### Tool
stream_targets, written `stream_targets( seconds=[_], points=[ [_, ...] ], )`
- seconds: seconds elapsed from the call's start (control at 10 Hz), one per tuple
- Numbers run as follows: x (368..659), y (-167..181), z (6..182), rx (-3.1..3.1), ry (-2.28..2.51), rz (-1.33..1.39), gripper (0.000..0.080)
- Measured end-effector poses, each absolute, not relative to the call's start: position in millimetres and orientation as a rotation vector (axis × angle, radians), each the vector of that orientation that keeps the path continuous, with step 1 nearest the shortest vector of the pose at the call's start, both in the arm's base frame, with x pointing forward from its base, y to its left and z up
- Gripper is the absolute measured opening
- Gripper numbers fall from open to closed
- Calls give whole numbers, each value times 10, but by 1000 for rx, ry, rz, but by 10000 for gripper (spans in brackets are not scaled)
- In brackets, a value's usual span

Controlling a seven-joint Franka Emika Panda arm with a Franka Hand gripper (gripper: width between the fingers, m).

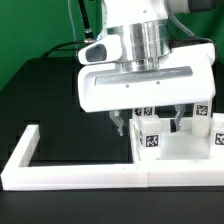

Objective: Assemble square table

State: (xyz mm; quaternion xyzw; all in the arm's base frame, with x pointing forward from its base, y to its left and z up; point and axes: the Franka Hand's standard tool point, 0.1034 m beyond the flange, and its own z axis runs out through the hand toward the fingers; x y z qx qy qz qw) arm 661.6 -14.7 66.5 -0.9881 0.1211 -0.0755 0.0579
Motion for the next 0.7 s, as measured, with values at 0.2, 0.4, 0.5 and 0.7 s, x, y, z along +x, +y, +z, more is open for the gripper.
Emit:
stream_targets(
  seconds=[0.2,0.4,0.5,0.7],
  points=[
    [6614,-149,661,-2959,537,-218,450],
    [6600,-151,656,-2909,732,-196,291],
    [6598,-149,655,-2885,807,-189,291],
    [6626,-108,666,-2692,1275,-84,291]
  ],
)
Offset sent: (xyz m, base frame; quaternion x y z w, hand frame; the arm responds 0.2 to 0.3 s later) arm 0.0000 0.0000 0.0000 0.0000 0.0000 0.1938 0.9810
